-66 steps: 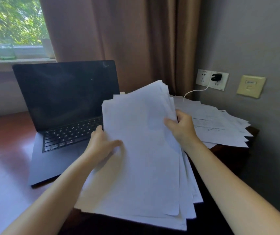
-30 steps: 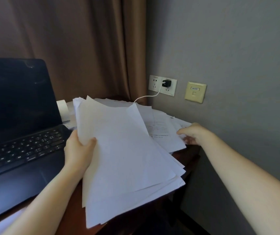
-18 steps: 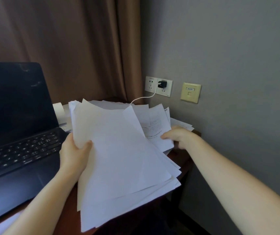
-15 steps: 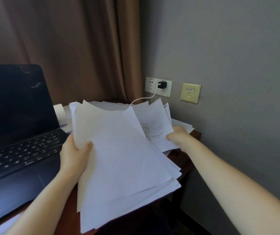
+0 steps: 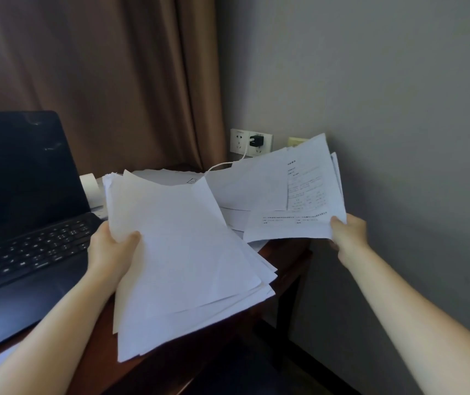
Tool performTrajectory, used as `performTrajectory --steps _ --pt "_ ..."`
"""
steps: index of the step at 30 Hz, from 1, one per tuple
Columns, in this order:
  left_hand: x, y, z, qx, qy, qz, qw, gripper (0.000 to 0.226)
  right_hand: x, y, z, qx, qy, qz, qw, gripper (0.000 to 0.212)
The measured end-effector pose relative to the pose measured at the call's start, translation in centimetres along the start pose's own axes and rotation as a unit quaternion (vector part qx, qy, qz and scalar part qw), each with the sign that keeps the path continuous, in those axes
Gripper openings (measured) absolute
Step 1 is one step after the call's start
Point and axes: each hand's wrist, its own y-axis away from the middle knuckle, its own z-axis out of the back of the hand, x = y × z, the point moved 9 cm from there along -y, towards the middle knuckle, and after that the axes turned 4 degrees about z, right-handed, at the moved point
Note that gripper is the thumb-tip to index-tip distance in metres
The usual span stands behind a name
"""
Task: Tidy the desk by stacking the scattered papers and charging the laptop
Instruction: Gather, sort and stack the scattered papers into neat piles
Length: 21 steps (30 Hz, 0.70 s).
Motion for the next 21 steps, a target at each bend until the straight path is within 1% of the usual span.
performTrajectory --steps 3,5,7,9,11,13,16,17,18,19,20,21 --pt "-0.1 0.4 0.2 0.003 -0.002 0.004 1.0 0.037 -0.3 0.6 1.3 0.004 -0.031 -0.035 0.999 0.025" --pt "-0.2 0.7 0.3 0.004 -0.001 0.007 1.0 0.036 -0.8 1.3 1.0 0.044 -0.022 -0.071 0.996 0.024" --pt "-0.2 1.0 0.4 0.004 0.0 0.01 1.0 0.036 -1.1 2.3 -0.2 0.127 0.032 -0.096 0.987 0.022" --pt "-0.2 1.0 0.5 0.003 -0.001 0.012 1.0 0.036 -1.2 3.8 -2.3 0.228 0.082 -0.103 0.965 0.021" --pt "0.0 0.8 0.6 0.003 0.002 0.019 1.0 0.037 -1.1 4.6 -4.2 0.278 0.089 -0.1 0.951 0.021" --pt "0.5 0.5 0.7 0.005 0.019 0.037 0.999 0.037 -0.8 4.7 -5.7 0.297 0.1 -0.084 0.946 0.023" --pt "1.1 0.0 1.2 0.003 0.05 0.067 0.997 0.036 -0.6 3.9 -8.0 0.298 0.13 -0.061 0.944 0.029" --pt "1.3 -0.2 1.5 0.002 0.057 0.072 0.996 0.036 -0.4 3.5 -8.7 0.288 0.152 -0.041 0.944 0.031" --pt "1.4 -0.5 1.8 -0.001 0.063 0.076 0.995 0.035 0.0 2.8 -9.1 0.269 0.209 -0.004 0.94 0.035" --pt "1.5 -0.7 2.2 -0.007 0.067 0.078 0.995 0.035 0.7 2.1 -9.2 0.236 0.311 0.046 0.919 0.043" --pt "1.6 -1.0 2.6 -0.014 0.069 0.078 0.994 0.035 1.7 1.6 -9.3 0.195 0.428 0.105 0.876 0.056" --pt "1.7 -1.2 3.1 -0.02 0.068 0.078 0.994 0.036 2.9 1.6 -9.8 0.163 0.511 0.167 0.827 0.072"
